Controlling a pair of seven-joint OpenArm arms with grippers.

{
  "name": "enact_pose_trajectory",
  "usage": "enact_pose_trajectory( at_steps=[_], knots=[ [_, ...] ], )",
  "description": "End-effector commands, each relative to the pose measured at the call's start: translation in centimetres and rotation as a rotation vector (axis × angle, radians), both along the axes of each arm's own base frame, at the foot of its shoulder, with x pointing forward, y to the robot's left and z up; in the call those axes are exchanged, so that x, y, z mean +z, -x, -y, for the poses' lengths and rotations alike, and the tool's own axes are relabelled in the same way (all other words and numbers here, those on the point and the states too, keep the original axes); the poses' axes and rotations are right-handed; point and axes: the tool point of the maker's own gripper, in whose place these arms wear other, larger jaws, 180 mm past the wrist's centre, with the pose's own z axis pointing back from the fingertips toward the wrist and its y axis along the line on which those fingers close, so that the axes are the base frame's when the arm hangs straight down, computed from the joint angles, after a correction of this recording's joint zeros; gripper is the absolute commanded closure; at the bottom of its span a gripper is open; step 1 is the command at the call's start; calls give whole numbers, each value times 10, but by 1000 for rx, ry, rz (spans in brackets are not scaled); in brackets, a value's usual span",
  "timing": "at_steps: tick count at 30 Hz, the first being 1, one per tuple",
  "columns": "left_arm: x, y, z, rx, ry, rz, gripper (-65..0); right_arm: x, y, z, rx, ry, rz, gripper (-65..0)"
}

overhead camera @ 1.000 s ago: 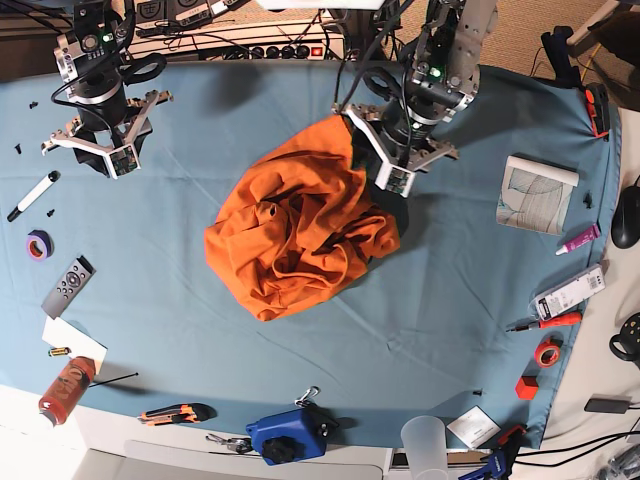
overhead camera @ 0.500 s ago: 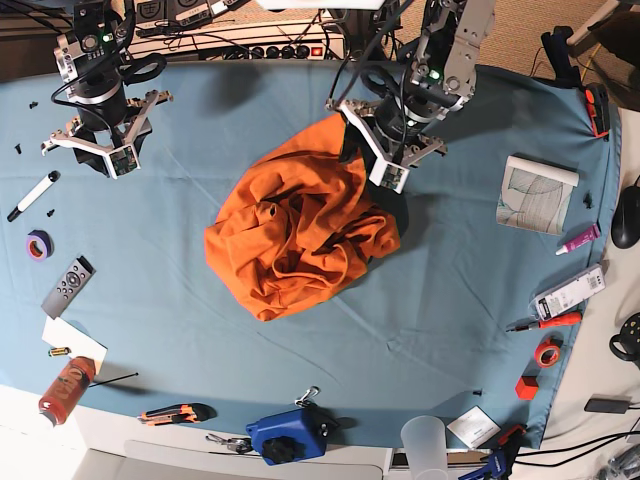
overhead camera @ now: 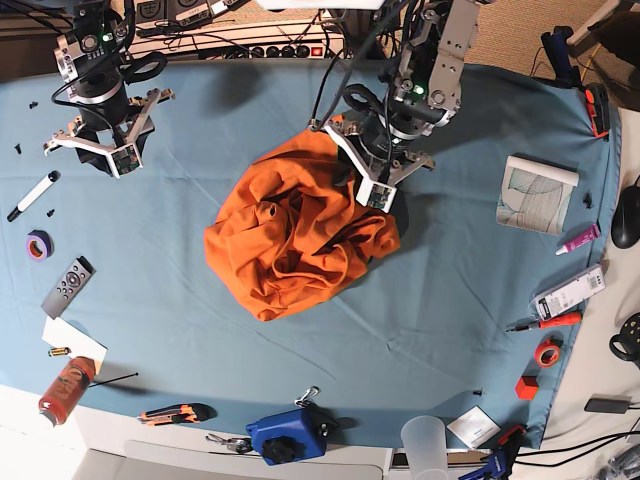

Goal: Layout the t-shirt on the table in an organized manner, then fold the t-shirt properly
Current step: 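Grasp the orange t-shirt edges with both grippers, then lift the t-shirt high with both grippers, stretching it apart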

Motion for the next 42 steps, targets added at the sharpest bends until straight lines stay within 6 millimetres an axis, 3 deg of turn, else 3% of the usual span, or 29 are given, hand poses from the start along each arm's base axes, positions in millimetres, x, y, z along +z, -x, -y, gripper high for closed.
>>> enact_pose_trajectory(
  at_steps=[1, 4, 8, 13, 17, 20, 22, 28, 30, 33, 39, 42],
  knots=[
    [10, -5, 2, 2, 15, 35, -119, 10, -6, -1, 17, 10, 43, -226],
    [8, -3, 2, -2, 11, 23, 0, 15, -12, -5, 40, -1, 79, -216],
    [1, -3, -11, -7, -109, 19, 0, 24, -23, -14, 60, -54, 129, -118],
    [18, -14, -54, 11, -320, 130, 0, 42, -45, -27, 90, -135, 201, -118],
    [39, -24, -104, 100, -486, 209, 0, 56, -58, -31, 103, -164, 255, -118],
    [45, -29, -135, 152, -530, 214, 0, 62, -64, -37, 110, -207, 286, -118],
    [44, -30, -145, 174, -492, 193, 0, 64, -66, -41, 102, -230, 302, -118],
    [39, -25, -138, 145, -401, 154, 0, 49, -59, -41, 15, -253, 267, -121],
    [37, -23, -137, 138, -402, 148, 0, 41, -54, -45, 16, -264, 235, -168],
    [36, -22, -137, 138, -402, 146, 0, 33, -47, -65, 113, -304, 189, -302],
    [35, -21, -137, 137, -399, 144, 0, 40, -54, -110, 180, -547, 220, -309],
    [35, -21, -135, 135, -381, 138, 0, 25, -68, -124, 178, -628, 188, -309]
  ],
)
